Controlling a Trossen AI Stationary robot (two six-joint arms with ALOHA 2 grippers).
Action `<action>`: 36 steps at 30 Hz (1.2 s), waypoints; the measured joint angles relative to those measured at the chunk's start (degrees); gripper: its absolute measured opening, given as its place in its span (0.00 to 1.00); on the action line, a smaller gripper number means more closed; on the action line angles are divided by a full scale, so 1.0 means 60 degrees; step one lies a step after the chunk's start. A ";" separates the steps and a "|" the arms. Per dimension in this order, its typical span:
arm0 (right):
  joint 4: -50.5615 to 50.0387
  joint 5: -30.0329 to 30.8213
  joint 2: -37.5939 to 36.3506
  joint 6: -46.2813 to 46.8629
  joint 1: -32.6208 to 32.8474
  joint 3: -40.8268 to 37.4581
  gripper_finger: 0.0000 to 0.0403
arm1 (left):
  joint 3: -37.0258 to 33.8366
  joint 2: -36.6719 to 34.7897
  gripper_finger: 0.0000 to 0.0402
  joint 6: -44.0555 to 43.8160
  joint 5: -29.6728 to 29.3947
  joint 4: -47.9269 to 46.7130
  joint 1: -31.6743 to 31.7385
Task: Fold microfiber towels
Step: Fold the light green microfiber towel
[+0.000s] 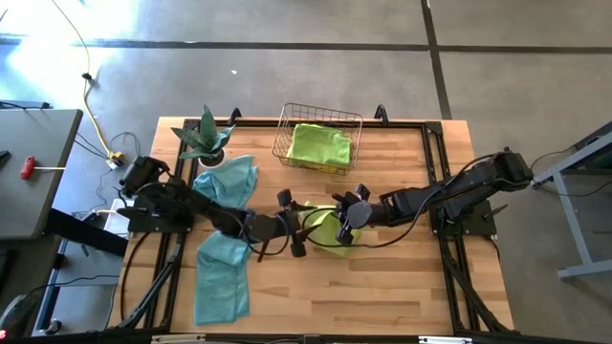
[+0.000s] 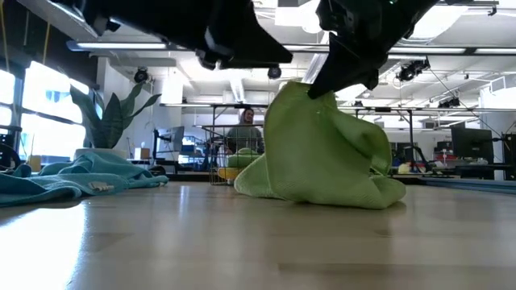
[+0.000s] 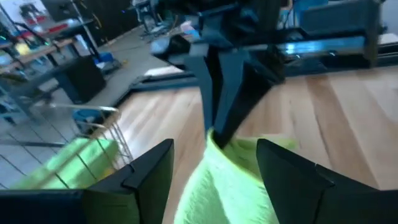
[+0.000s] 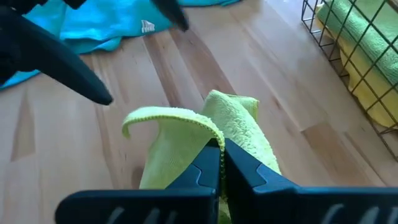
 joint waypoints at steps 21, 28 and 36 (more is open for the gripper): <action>0.0601 0.0285 0.0004 -0.0499 0.0000 0.0000 0.00 | 0.0671 0.1002 0.56 -0.0742 -0.0400 -0.0366 0.0455; 0.0378 0.0284 0.0007 -0.0503 -0.0004 0.0000 0.00 | 0.0671 0.0998 0.56 -0.0894 -0.1861 -0.1277 0.0066; 0.0402 0.0280 0.0007 -0.0681 -0.0004 -0.0004 0.00 | 0.0671 0.0998 0.51 -0.1382 -0.1642 -0.1522 0.0053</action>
